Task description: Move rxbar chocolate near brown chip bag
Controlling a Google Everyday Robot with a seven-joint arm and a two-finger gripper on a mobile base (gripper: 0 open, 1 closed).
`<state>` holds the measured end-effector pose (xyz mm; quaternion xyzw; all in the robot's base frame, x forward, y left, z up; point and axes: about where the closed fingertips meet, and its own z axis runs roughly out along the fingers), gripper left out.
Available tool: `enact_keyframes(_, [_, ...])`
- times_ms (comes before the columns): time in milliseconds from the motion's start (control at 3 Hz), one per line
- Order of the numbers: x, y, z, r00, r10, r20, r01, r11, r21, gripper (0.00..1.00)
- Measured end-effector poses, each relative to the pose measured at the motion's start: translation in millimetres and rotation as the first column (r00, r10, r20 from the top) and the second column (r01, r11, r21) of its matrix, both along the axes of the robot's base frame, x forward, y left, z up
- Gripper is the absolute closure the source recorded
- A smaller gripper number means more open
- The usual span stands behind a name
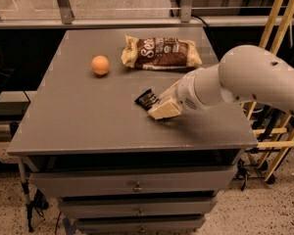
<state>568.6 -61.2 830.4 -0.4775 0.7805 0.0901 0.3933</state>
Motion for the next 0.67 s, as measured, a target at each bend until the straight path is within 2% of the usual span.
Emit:
enact_keyframes(333, [0.0, 0.0, 0.2, 1.0, 0.0, 0.0, 0.0, 1.0, 0.0, 1.0])
enact_keyframes(667, [-1.9, 1.5, 10.7, 0.9997, 0.006, 0.022, -0.006, 1.0, -0.001, 1.0])
